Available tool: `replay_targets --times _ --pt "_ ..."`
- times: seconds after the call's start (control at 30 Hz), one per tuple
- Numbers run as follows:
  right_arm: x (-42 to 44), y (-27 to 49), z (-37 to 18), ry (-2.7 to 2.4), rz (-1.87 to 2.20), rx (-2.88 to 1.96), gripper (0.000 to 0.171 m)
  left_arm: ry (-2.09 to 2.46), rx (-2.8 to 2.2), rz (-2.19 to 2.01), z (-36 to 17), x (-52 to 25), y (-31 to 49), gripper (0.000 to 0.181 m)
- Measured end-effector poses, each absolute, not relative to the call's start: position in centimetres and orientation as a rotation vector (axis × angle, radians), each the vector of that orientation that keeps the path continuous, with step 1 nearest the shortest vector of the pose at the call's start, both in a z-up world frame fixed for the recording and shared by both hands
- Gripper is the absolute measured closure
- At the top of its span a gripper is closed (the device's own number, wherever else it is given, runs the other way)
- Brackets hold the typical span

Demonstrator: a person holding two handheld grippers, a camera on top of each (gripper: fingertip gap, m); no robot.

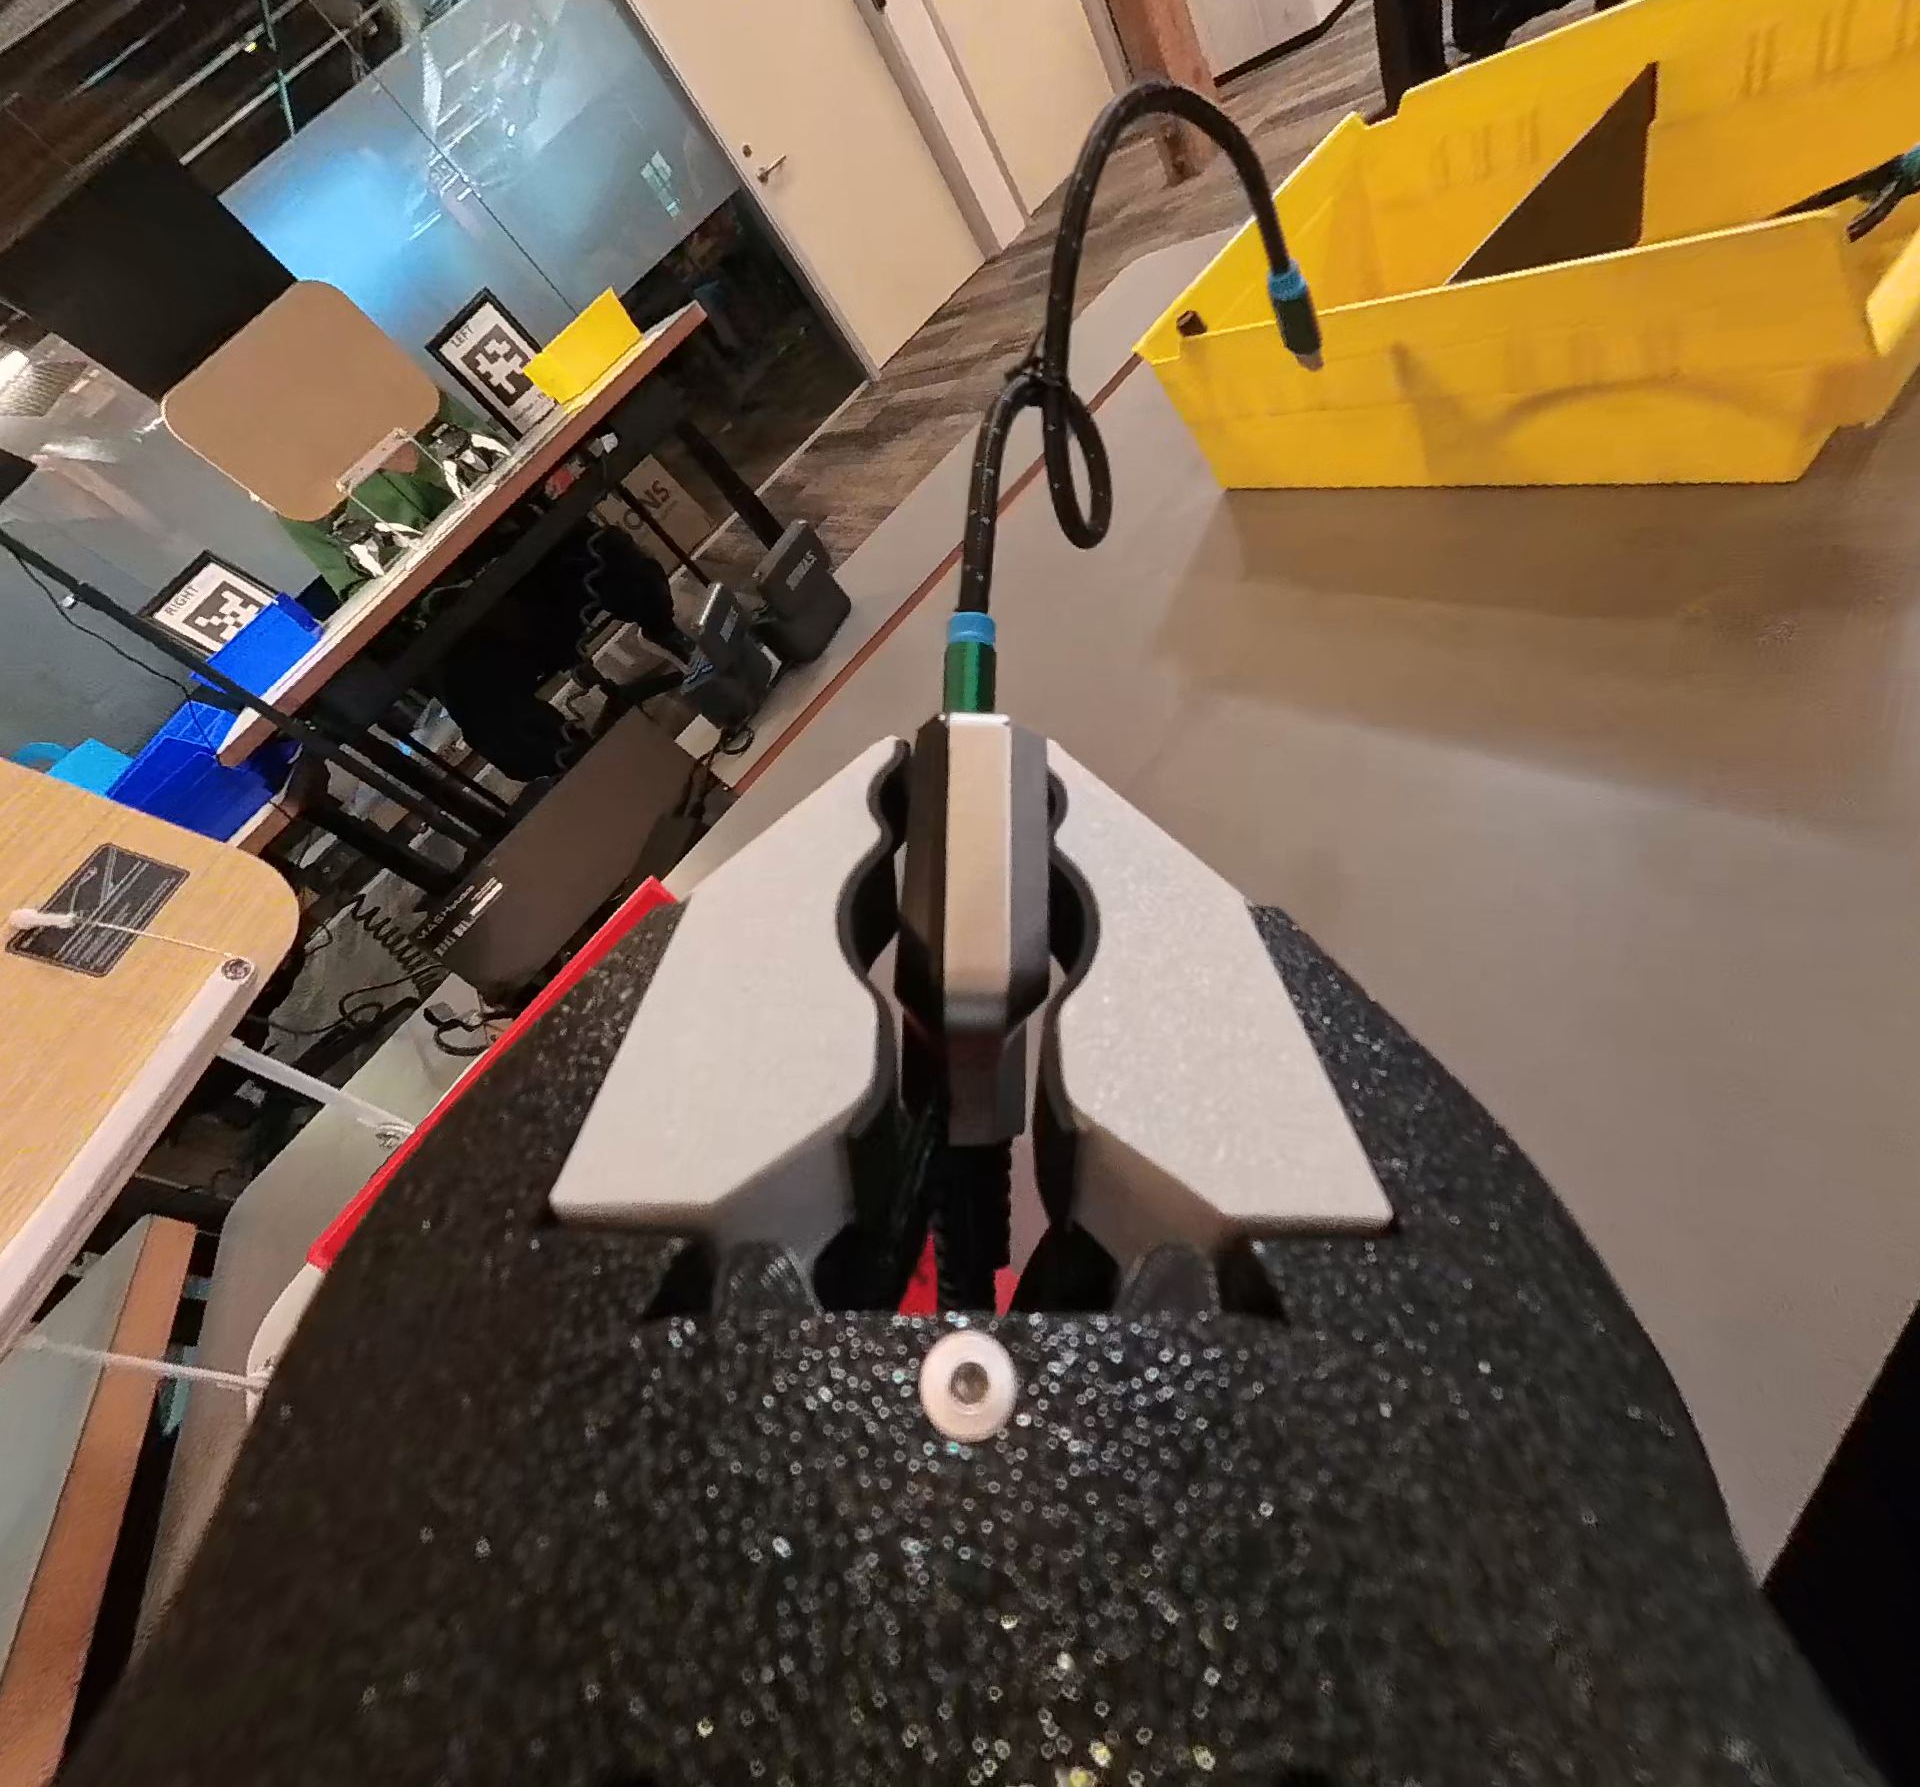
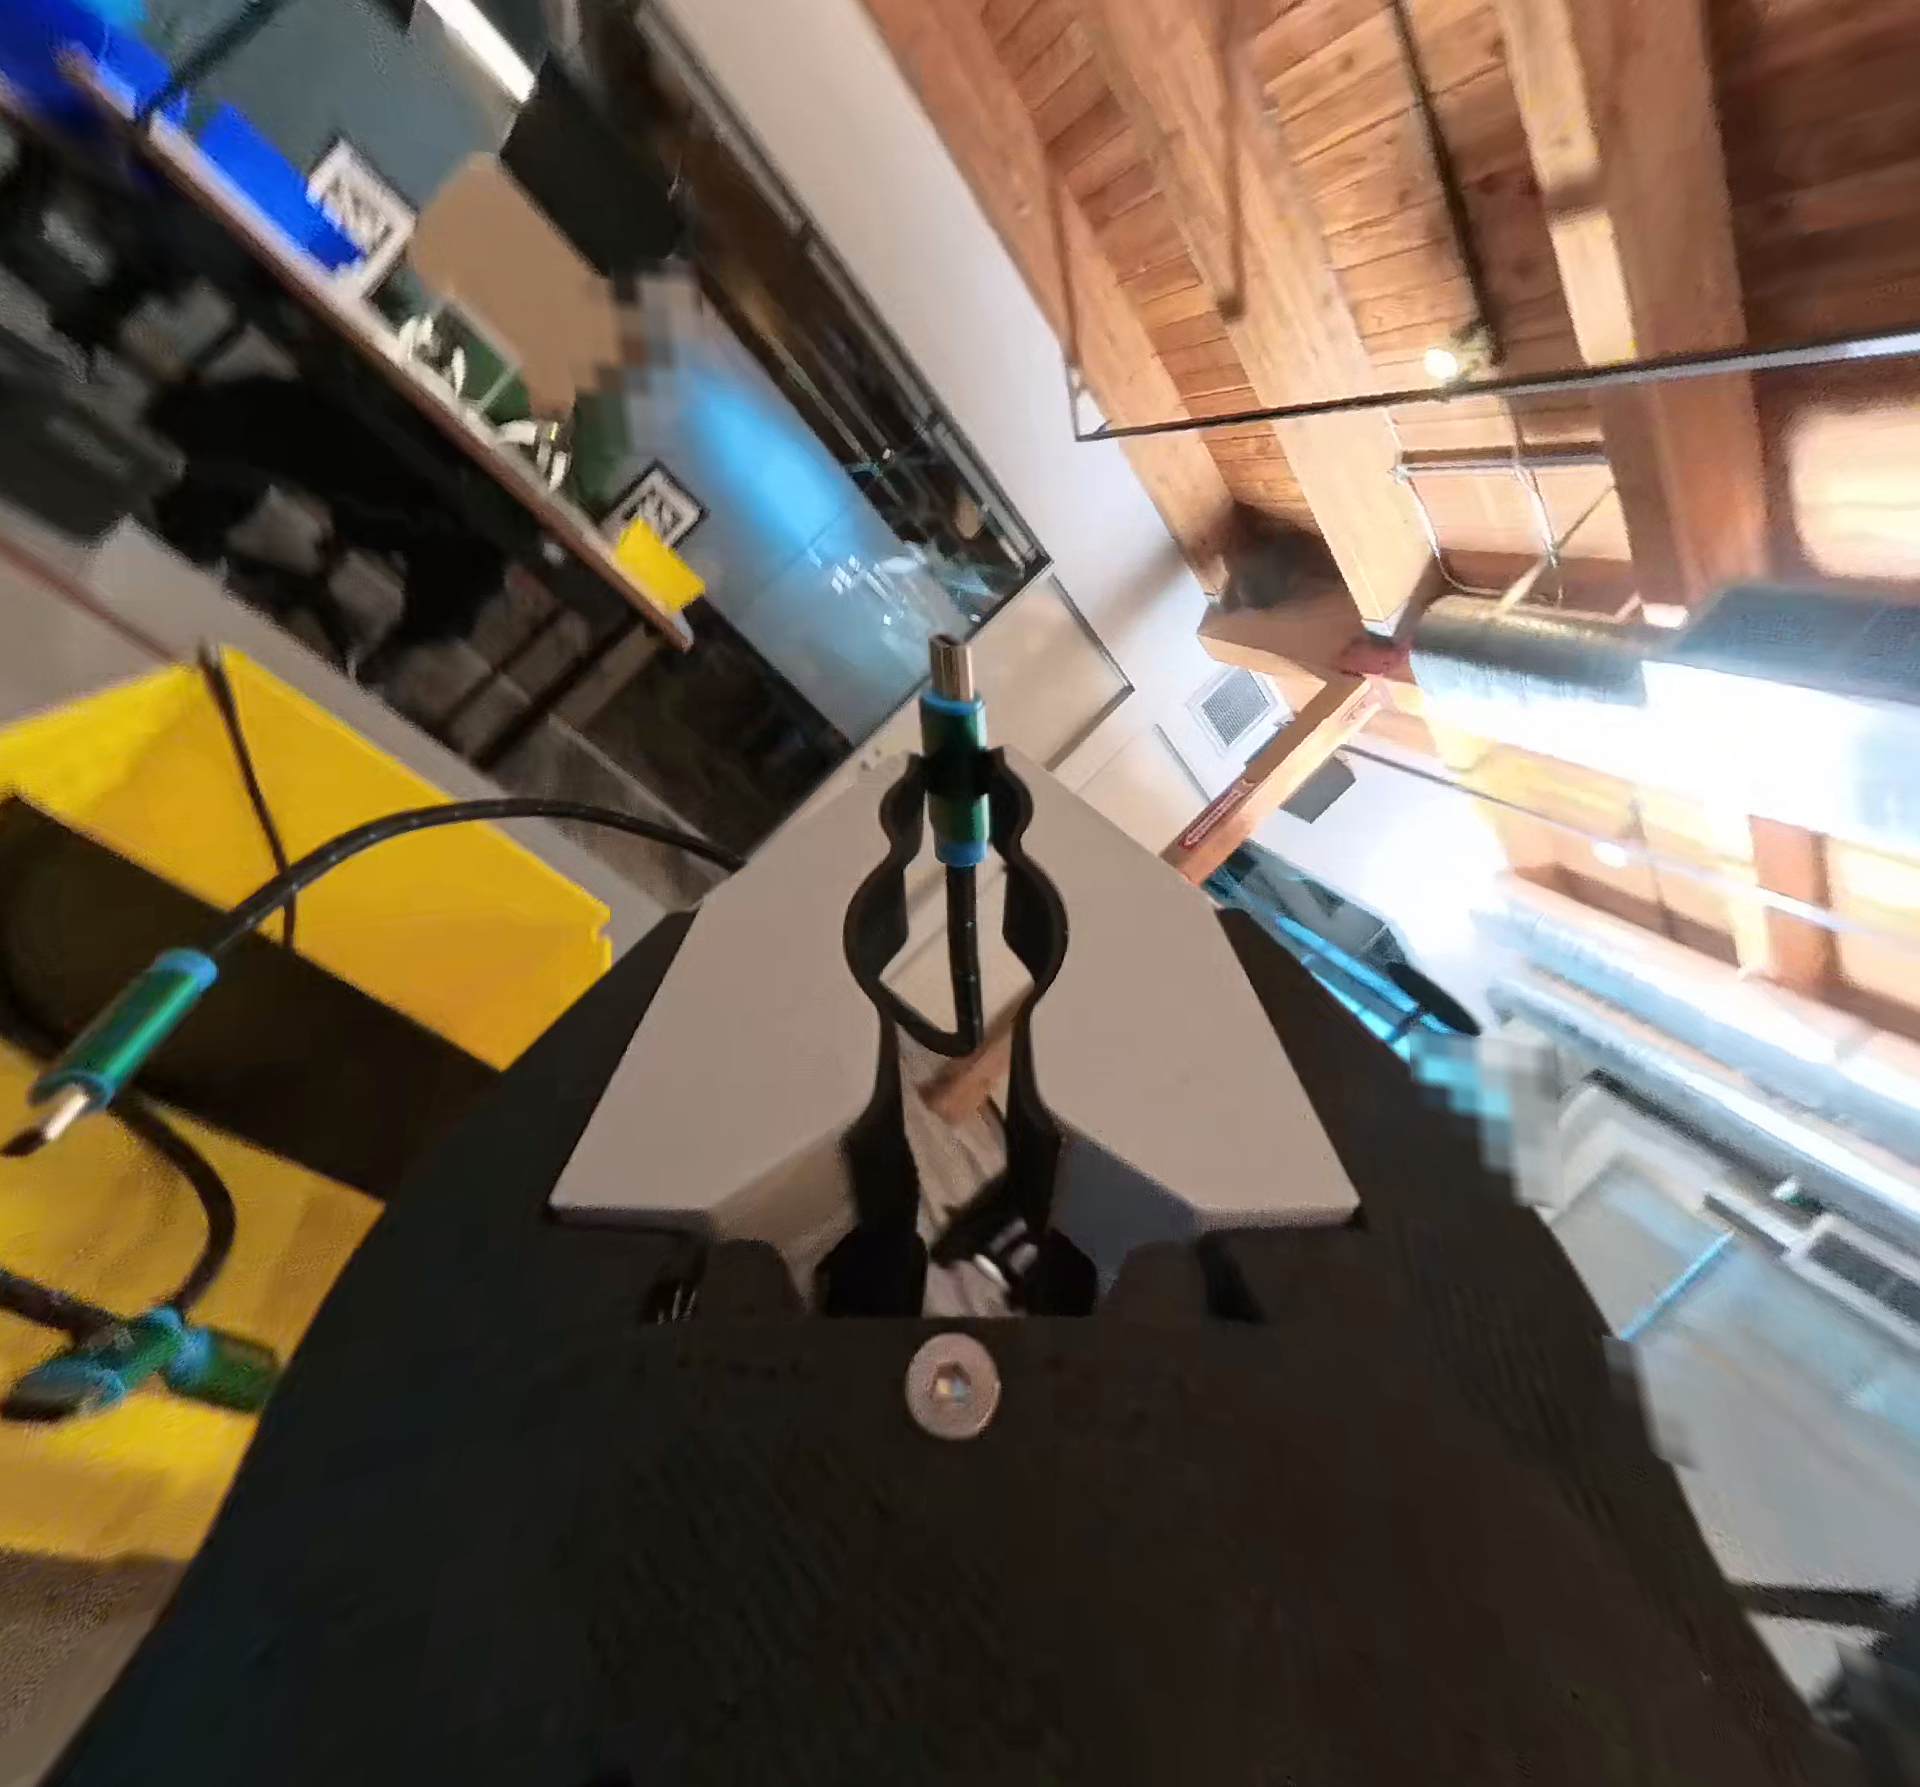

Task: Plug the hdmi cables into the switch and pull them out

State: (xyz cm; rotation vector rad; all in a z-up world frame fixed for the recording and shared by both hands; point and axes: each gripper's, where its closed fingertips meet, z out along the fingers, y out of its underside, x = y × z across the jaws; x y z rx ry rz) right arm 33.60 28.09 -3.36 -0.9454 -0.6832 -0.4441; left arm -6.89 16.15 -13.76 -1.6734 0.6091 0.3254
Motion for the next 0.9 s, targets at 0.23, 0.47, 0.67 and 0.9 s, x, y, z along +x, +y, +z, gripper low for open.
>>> replay_targets --times 0.23,0.47,0.67,0.9 --pt "28.9 29.8 -7.9 -1.024 -0.493 -1.004 0.161 0.619 -1.671 0.322 -13.9 -6.4 16.3 0.162" --pt "26.2 29.6 -12.0 -1.232 -0.253 -1.177 0.161 0.634 -1.683 0.311 -14.6 -6.2 16.5 0.162" --pt "24.9 31.5 -16.6 -1.356 -0.190 -1.348 0.162 0.653 -1.686 0.300 -14.9 -5.6 16.6 0.162" --pt "22.8 33.8 -24.0 -1.512 -0.119 -1.579 0.152 0.695 -1.679 0.297 -15.1 -4.5 16.8 0.162"
